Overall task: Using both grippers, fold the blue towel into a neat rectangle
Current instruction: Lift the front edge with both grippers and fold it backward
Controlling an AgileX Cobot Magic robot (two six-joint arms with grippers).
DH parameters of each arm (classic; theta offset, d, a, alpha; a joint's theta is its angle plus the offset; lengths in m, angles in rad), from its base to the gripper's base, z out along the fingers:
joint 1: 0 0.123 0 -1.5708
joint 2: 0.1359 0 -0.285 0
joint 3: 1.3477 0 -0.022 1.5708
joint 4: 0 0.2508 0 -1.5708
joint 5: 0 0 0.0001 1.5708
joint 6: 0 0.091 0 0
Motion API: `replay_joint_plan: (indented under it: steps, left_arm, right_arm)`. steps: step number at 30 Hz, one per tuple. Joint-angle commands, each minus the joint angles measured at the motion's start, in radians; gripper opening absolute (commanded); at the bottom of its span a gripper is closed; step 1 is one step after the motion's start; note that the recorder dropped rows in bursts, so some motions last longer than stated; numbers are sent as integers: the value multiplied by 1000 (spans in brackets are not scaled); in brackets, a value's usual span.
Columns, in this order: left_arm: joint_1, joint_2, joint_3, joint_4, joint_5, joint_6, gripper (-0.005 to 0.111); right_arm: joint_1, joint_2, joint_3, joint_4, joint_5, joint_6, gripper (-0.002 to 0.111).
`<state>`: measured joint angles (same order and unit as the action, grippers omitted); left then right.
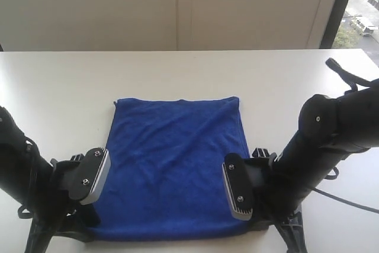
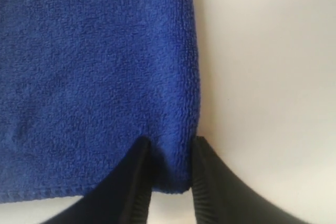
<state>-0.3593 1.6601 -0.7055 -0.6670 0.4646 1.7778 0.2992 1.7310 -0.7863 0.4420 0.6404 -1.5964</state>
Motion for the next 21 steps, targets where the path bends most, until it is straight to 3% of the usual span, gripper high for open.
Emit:
replay_joint_plan:
  steps: [1, 3, 8, 14, 21]
  left_arm:
    - [-3, 3, 7, -11, 72, -39, 10]
    - [-3, 3, 7, -12, 90, -59, 0]
    - [-3, -1, 5, -12, 187, -109, 0]
    - [-3, -90, 5, -12, 295, -188, 0]
    - [-3, -217, 5, -5, 230, -253, 0]
  right_arm:
    - [2, 7, 9, -9, 41, 15, 0]
    - [9, 2, 9, -9, 55, 27, 0]
    - [28, -40, 9, -9, 117, 46, 0]
    - [69, -123, 9, -39, 181, 204, 0]
    - [90, -239, 6, -136, 80, 511, 0]
